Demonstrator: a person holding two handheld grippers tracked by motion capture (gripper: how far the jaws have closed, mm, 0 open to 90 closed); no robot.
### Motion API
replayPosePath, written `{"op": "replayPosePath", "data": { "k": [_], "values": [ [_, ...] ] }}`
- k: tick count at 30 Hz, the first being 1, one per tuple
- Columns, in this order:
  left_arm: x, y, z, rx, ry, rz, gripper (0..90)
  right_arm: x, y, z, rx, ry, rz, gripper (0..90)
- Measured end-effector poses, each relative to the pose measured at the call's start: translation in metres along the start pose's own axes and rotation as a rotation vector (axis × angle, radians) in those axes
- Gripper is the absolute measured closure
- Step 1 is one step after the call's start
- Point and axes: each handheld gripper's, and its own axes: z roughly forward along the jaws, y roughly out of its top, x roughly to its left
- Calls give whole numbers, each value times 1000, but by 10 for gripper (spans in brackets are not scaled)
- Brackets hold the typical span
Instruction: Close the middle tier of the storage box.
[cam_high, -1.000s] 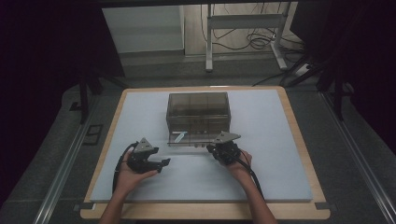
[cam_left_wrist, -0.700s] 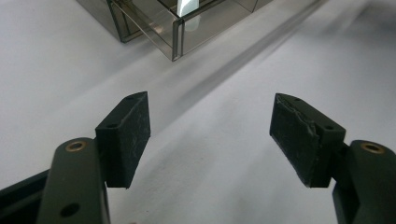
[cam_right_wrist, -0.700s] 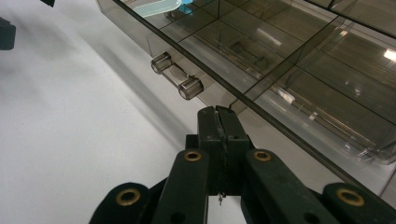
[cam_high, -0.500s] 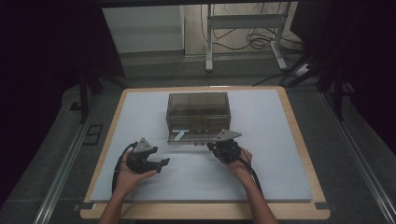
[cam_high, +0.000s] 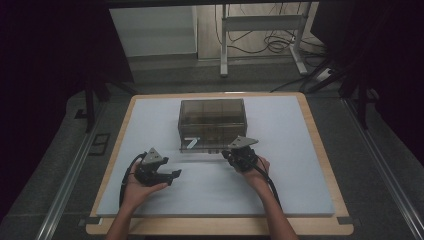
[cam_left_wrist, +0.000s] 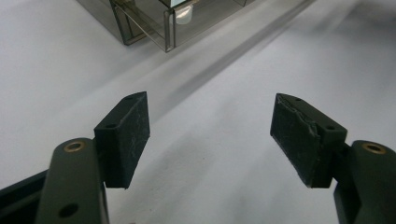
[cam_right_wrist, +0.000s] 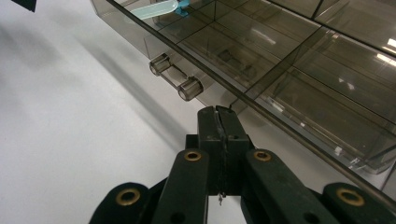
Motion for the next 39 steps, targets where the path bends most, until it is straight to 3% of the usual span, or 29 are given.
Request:
{"op": "replayPosePath", "data": {
  "k": [39],
  "values": [
    [-2,-1,2,14,2,8,287,-17,12,14,-6,-22,36,880]
  ]
}}
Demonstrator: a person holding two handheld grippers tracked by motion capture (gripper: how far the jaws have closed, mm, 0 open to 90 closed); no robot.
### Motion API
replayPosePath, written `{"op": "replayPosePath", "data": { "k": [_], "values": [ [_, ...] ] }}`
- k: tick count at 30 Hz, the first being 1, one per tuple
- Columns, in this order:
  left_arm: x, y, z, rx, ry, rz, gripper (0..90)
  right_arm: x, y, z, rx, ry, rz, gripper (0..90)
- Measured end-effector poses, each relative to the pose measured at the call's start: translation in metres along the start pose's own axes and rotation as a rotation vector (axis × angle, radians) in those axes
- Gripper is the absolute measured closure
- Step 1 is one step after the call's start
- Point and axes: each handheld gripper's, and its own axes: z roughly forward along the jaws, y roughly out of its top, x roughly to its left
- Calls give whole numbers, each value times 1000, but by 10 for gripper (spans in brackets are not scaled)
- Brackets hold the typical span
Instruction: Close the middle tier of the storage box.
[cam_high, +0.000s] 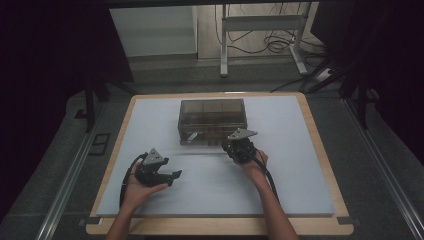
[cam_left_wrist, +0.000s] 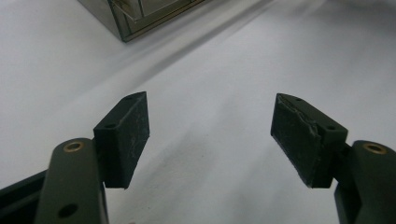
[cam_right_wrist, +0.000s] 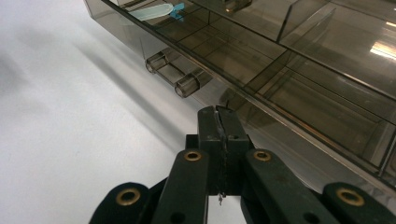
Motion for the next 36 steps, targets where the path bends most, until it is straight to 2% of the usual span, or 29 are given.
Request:
{"op": "replayPosePath", "data": {
  "k": [36],
  "values": [
    [1,-1,0,7,-1,-2,283,-18,10,14,10,-24,41,880]
  ]
}}
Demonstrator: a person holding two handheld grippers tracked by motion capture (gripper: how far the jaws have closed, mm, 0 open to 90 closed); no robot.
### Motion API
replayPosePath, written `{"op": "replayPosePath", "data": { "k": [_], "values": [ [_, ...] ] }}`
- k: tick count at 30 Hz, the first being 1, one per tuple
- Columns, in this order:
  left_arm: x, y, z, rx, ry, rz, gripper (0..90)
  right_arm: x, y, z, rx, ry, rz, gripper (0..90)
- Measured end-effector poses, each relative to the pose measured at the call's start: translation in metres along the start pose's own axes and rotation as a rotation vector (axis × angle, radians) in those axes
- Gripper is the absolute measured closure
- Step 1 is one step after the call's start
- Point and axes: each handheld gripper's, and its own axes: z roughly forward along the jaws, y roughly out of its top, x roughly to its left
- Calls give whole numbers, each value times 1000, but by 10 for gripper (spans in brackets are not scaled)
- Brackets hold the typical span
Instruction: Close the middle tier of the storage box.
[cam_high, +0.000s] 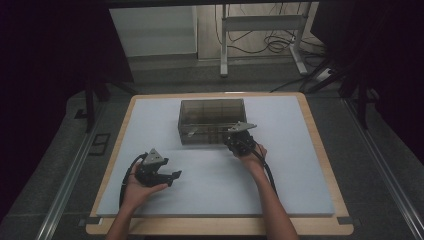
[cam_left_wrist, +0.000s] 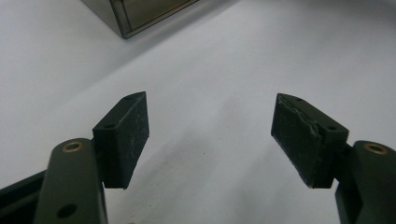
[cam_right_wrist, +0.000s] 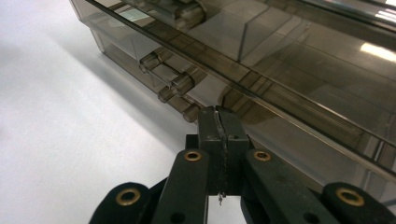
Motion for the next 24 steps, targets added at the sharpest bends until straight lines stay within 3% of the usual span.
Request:
{"op": "replayPosePath", "data": {
  "k": [24],
  "values": [
    [0,0,1,9,1,4,281,1,1,-2,-21,-11,11,879]
  ]
}}
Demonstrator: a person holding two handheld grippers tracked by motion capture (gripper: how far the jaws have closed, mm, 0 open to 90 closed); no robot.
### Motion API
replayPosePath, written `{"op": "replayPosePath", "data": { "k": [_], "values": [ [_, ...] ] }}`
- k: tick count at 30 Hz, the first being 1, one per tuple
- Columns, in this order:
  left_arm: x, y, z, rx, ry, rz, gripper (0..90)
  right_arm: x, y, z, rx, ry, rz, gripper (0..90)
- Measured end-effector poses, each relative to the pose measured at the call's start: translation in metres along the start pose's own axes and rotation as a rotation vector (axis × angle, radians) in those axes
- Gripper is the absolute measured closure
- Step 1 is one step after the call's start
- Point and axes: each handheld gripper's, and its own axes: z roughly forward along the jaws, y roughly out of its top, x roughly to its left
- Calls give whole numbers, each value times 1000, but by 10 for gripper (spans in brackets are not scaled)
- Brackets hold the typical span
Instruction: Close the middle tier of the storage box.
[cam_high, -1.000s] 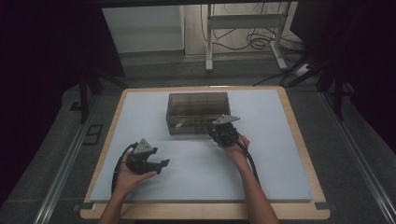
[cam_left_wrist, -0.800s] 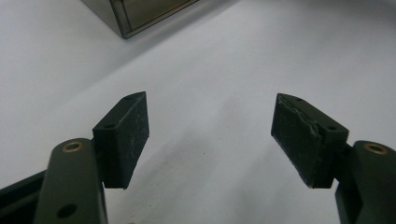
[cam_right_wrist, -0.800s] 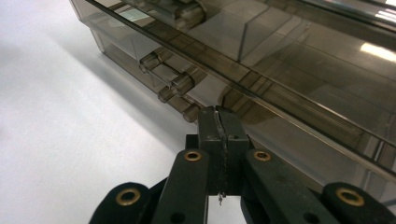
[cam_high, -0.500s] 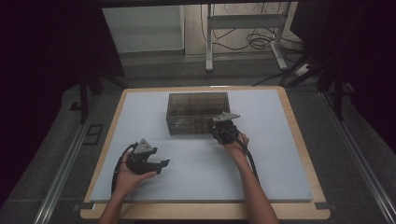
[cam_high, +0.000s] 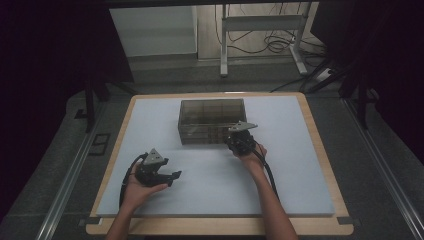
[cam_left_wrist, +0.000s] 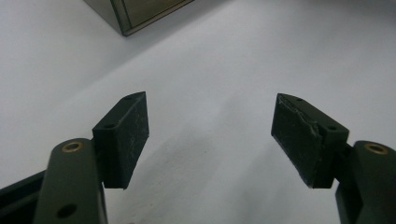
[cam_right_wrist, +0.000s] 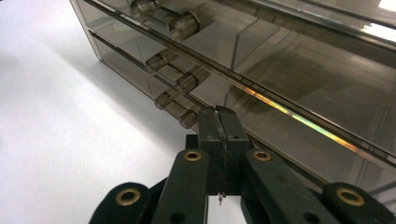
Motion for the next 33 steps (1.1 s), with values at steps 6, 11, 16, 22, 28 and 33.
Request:
{"op": "replayPosePath", "data": {
  "k": [6,11,16,22,28,33],
  "values": [
    [0,0,0,1,0,3,281,1,-5,-6,-3,8,-4,879],
    [0,0,0,2,-4,2,281,2,-13,-14,1,15,-4,879],
    [0,0,1,6,-3,2,280,5,-22,-26,-1,29,-3,842],
    [-1,0,3,15,0,9,279,9,-28,-37,-4,50,-8,822],
    [-2,0,4,22,0,14,279,10,-37,-55,4,64,-10,701],
    [-4,0,4,25,0,18,278,9,-45,-68,15,61,-6,575]
  ]
}}
